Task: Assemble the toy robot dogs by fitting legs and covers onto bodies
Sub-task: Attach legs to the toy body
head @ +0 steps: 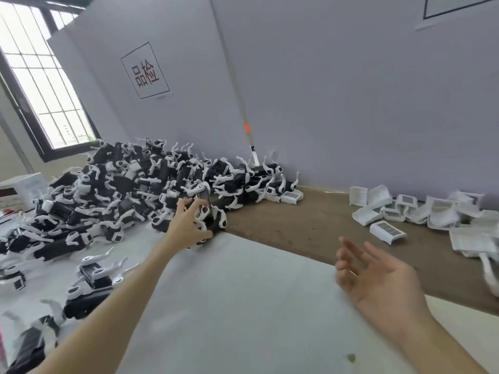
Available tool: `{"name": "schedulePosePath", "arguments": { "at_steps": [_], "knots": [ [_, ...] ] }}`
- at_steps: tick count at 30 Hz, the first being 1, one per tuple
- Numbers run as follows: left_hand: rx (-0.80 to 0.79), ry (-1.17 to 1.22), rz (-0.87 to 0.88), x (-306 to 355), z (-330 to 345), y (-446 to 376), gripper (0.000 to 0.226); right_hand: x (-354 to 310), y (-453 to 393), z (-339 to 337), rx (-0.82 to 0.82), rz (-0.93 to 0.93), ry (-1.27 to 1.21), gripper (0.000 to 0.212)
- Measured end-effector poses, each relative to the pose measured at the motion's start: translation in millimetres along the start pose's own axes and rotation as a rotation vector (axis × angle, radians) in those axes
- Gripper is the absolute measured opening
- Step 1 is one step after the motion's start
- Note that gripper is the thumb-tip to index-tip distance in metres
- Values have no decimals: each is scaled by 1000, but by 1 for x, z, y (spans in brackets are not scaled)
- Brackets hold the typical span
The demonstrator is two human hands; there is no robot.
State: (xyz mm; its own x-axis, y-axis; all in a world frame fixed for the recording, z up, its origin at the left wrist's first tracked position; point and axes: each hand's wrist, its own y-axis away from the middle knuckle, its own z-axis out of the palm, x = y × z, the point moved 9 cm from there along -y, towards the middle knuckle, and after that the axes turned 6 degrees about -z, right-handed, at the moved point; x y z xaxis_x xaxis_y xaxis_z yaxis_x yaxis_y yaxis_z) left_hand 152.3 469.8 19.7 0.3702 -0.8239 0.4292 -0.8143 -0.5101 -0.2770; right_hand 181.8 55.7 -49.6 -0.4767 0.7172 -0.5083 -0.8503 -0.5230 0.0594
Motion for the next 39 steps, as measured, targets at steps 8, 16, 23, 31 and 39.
{"name": "schedulePosePath", "arguments": {
  "at_steps": [8,16,23,31,39],
  "knots": [
    [-134,22,375,130,27,86,64,-9,7,-3,37,-44,-15,31],
    [-330,192,762,284,64,207,55,-67,46,-32,302,-247,342,21],
    [-131,151,586,301,59,232,53,-100,138,-54,266,-290,791,25],
    [210,-79,467,337,54,271,54,-126,213,-77,265,-294,831,30],
    [216,340,324,329,49,272,15,-129,236,-80,255,-317,664,28]
  ]
}}
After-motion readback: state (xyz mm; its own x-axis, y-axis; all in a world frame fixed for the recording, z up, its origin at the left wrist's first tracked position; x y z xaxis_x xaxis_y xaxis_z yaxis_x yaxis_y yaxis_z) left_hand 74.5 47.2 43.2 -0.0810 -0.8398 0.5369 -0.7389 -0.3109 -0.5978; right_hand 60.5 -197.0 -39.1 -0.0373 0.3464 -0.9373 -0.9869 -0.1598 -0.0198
